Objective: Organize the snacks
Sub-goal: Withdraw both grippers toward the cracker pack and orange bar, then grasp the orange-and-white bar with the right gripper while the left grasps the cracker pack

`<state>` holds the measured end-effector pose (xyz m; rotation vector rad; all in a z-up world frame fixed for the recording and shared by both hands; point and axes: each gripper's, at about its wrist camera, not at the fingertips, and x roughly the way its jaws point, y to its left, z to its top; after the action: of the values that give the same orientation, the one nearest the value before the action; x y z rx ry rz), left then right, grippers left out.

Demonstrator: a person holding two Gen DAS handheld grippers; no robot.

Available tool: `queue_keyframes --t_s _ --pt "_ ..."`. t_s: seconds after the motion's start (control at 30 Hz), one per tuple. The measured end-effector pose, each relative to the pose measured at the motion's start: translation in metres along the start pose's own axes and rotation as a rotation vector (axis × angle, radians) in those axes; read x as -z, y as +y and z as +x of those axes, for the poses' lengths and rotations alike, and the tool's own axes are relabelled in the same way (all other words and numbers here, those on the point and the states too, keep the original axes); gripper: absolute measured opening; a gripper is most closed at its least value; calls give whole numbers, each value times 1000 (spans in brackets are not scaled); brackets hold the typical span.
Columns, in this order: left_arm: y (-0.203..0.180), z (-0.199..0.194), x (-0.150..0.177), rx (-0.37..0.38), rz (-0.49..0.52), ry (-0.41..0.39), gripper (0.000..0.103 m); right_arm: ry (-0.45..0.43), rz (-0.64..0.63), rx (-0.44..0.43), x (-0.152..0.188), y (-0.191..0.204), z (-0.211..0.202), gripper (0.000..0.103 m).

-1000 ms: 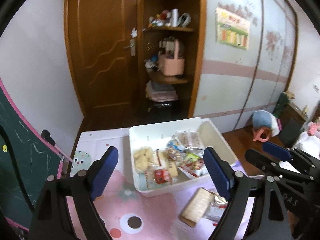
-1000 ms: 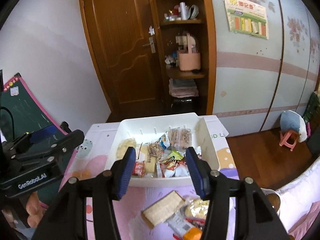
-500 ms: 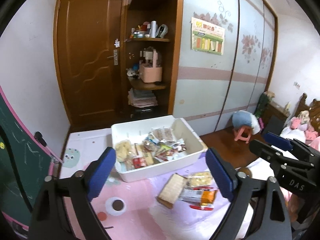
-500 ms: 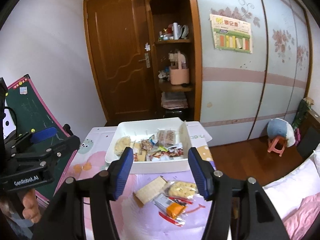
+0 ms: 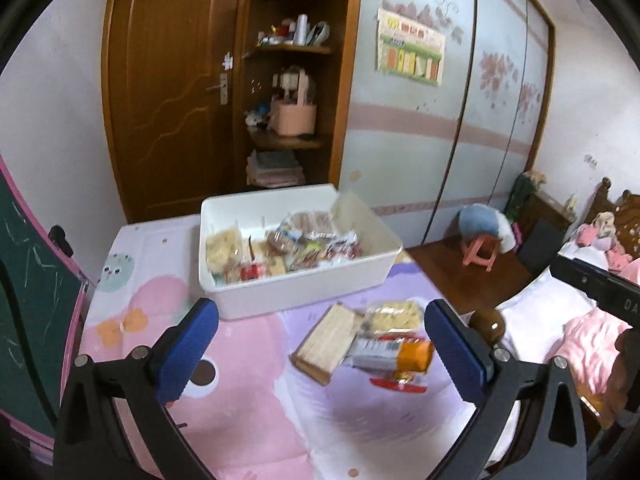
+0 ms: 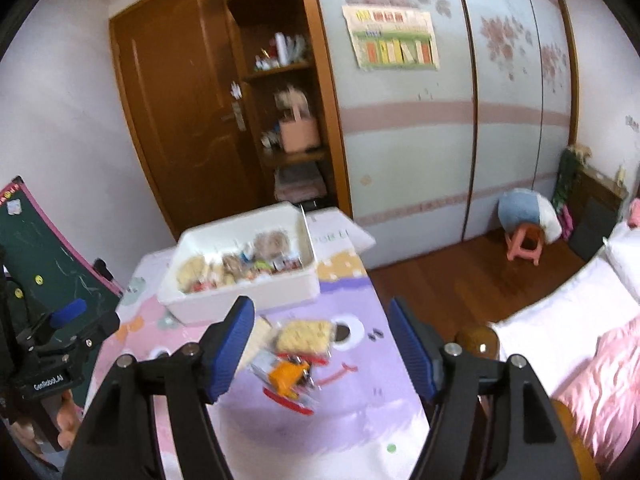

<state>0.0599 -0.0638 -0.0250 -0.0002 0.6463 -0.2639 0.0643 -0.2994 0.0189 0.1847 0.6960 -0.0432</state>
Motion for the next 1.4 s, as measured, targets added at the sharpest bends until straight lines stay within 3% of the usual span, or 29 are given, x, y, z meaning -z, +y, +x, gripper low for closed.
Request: queue_keyframes --t_s 0.27,0.37,0.47,0.63,0.83,0.9,0.97,1.07,1.2,1.3,1.4 --pt "1 41 18 -55 67 59 103 204 37 -61 48 -5 74 70" --pt "-1 60 24 -62 92 89 103 286 77 -121 63 -3 101 70" --pt "-3 79 30 -61 114 126 103 332 83 -151 74 4 121 69" --pt "-8 107 38 -24 166 189 103 390 72 -194 85 19 148 57" --pt "-10 142 45 0 226 272 103 439 117 -230 88 22 177 54" --pt "-9 154 48 0 235 297 103 450 132 -236 89 21 185 48" --pt "-8 164 50 6 241 325 103 462 146 -267 90 20 190 34" --pt "-8 183 54 23 250 376 103 440 146 -293 90 18 189 32" --pt "-13 204 57 24 281 415 103 372 123 -326 81 15 171 19" --pt "-15 221 57 38 278 455 102 311 62 -284 69 17 153 16" --pt "-17 236 57 51 264 497 94 288 50 -275 62 17 147 16"
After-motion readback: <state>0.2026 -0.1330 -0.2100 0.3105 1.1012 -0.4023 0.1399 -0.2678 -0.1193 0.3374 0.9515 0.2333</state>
